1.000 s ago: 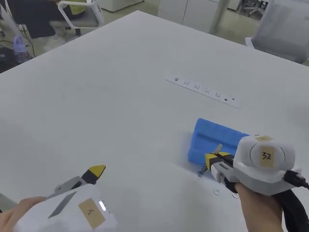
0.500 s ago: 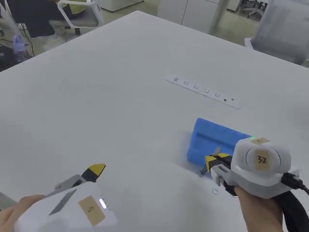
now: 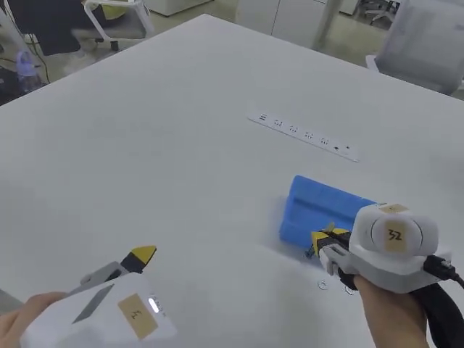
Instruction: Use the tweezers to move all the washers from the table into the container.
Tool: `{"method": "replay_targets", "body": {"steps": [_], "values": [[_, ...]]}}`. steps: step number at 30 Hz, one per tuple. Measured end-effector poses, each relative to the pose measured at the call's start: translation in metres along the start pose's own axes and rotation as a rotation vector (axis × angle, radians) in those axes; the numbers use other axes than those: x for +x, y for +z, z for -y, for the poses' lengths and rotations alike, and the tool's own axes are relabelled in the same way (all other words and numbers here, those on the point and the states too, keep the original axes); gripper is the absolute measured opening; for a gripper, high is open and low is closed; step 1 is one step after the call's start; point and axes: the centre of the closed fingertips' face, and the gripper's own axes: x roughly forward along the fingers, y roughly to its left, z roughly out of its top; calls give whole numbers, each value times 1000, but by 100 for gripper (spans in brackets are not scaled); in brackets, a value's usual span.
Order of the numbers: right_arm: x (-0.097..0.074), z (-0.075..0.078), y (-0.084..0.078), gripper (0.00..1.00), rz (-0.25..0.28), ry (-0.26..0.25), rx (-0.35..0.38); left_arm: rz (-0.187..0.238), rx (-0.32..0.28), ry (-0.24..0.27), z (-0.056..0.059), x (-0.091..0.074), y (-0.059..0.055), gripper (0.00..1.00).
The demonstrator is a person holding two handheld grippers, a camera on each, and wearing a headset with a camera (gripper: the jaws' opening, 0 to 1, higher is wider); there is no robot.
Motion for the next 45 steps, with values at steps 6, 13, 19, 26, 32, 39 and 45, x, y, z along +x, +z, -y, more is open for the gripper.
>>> {"method": "replay_targets", "body": {"steps": [6,13,19,26,32,39,45], "values": [[-1,1,-3,1,-11,12,45,-3,2,1,0,0,-1,94],[-7,9,-10,0,-30,21,129,-3,4,3,0,0,0,93],[-12,12,-12,0,-30,31,208,-2,6,5,-1,0,0,92],[-19,-3,-8,0,-38,67,173,-6,11,8,-1,0,-1,92],[-29,-12,5,0,-17,92,139,-9,12,8,-1,0,-1,92],[-44,-14,23,0,29,99,125,-6,11,6,-1,0,-1,92],[-53,-6,40,0,66,93,116,2,6,2,0,0,1,93]]}}
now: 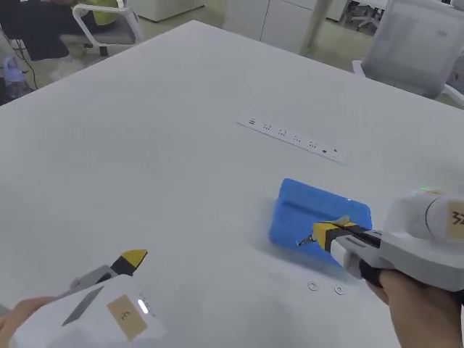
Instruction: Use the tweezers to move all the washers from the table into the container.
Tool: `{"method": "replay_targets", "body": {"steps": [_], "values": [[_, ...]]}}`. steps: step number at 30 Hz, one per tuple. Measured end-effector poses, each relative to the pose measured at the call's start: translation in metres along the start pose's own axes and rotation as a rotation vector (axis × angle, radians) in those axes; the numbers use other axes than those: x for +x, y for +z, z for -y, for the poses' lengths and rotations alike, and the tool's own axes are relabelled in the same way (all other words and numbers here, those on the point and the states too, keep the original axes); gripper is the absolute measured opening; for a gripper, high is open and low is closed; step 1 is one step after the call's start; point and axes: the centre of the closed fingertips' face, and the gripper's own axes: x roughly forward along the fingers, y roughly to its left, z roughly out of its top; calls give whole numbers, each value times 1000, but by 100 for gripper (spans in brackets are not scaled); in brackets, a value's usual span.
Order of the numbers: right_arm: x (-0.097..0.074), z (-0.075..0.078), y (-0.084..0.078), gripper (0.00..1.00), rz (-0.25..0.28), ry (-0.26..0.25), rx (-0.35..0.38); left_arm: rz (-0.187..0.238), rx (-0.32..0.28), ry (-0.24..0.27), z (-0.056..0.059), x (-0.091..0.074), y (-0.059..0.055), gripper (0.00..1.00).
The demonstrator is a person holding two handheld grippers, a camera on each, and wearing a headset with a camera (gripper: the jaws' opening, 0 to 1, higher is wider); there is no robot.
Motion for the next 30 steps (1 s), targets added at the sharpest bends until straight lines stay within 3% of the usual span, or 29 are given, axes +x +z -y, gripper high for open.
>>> {"method": "replay_targets", "body": {"steps": [7,16,22,30], "values": [[-3,14,16,0,28,-20,-16,-2,0,3,0,0,0,93],[6,35,19,0,22,-51,-18,-18,2,-1,1,1,-3,92],[19,43,4,0,-31,-62,-46,-21,4,-1,0,1,-4,92],[37,49,-17,0,-98,-69,-31,-32,7,-3,1,1,-6,92]]}}
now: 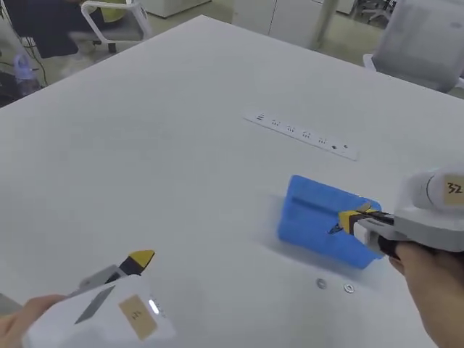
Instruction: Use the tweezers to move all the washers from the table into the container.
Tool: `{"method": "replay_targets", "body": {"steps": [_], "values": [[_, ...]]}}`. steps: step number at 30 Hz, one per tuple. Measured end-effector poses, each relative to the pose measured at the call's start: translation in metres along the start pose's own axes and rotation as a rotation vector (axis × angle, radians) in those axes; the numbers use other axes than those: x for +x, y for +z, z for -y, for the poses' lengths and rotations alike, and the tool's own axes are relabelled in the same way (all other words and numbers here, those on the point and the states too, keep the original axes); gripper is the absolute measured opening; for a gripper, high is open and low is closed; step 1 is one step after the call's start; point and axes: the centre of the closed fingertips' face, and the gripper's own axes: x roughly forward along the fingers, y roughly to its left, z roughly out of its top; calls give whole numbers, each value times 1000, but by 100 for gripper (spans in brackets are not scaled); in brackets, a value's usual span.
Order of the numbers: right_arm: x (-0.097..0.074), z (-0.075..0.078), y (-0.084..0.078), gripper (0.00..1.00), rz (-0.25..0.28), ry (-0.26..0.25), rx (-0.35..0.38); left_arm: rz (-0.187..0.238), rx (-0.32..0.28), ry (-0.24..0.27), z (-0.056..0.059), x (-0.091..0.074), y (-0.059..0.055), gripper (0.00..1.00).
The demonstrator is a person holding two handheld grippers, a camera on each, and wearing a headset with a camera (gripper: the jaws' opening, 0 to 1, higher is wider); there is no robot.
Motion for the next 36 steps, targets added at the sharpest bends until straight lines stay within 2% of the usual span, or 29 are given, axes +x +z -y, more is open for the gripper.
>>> {"method": "replay_targets", "body": {"steps": [6,12,13,26,36], "values": [[10,-3,-9,0,-43,-4,-35,2,-3,2,-1,0,0,92],[14,-6,-15,0,-64,-5,-60,-2,-1,4,-1,0,-1,92],[14,-6,-13,0,-52,-5,-60,-2,-2,4,-1,0,-1,92],[21,5,-13,1,-63,-34,-50,-9,5,4,0,1,-2,92],[23,3,-15,1,-68,-21,-18,-15,8,6,0,1,-2,91]]}}
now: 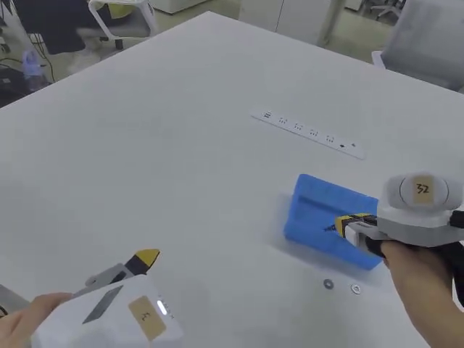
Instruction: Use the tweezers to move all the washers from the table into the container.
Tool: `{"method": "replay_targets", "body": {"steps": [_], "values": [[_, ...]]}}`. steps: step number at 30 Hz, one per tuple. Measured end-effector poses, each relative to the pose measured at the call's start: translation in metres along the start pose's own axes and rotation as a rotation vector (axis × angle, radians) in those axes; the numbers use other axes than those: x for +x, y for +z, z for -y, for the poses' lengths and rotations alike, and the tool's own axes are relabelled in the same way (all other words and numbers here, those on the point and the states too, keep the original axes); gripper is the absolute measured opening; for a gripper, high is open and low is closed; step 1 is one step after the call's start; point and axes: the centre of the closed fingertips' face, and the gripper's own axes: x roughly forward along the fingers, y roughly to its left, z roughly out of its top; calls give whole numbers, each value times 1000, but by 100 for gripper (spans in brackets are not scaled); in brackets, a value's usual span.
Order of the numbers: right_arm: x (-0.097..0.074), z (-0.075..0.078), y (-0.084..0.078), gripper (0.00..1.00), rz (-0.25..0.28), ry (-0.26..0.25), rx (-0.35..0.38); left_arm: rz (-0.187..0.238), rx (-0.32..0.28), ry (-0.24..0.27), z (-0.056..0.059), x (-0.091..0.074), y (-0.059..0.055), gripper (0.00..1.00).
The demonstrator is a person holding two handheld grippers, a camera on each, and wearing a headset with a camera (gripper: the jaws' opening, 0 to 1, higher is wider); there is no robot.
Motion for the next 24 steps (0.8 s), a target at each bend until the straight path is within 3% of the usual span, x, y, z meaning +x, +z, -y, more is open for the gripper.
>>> {"method": "replay_targets", "body": {"steps": [11,17,19,24], "values": [[-16,1,3,1,6,7,27,-1,3,-1,0,0,0,91],[-41,0,21,1,57,24,31,-2,4,1,-1,0,-1,90],[-51,-6,24,1,53,57,16,0,5,1,-1,0,0,90],[-68,-13,24,0,47,78,-26,-1,5,1,-1,0,0,90]]}}
